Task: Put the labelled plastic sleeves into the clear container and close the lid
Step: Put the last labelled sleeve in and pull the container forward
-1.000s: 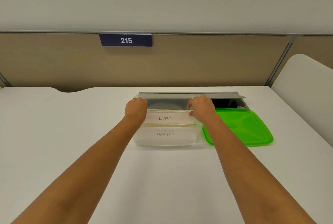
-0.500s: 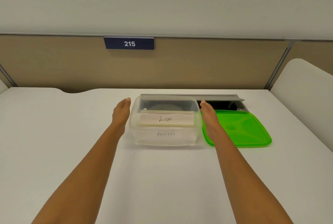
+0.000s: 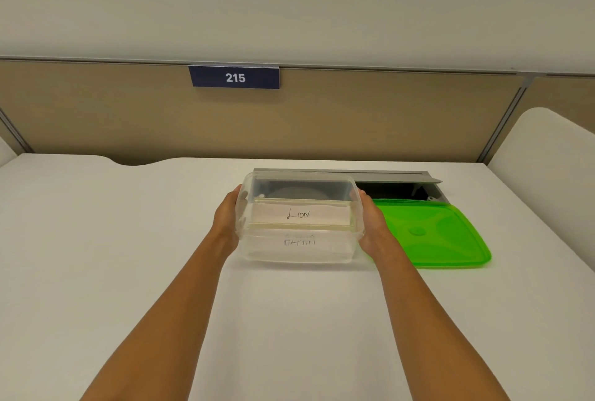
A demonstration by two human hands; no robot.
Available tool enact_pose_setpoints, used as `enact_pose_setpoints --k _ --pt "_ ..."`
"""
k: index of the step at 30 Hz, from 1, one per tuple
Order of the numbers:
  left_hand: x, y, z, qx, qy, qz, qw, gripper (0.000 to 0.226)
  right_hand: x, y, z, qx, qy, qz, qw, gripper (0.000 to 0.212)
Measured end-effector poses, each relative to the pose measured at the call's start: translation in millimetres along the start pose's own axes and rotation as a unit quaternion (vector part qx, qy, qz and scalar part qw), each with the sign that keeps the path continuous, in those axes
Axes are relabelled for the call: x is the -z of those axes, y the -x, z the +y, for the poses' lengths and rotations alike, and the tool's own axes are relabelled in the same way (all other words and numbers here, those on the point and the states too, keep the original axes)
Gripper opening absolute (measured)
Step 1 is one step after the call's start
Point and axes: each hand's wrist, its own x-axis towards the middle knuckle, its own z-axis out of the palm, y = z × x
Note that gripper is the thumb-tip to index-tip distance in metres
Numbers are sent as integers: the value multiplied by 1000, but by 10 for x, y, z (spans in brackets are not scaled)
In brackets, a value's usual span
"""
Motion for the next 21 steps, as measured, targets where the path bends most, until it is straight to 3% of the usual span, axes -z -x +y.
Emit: enact_pose_setpoints --k 9,21 --pt "77 150 16 -3 -3 12 1000 19 -42 155 -60 16 6 -16 1000 26" --pt "289 974 331 -8 -2 7 1000 17 -185 1062 -116 40 11 -37 998 26"
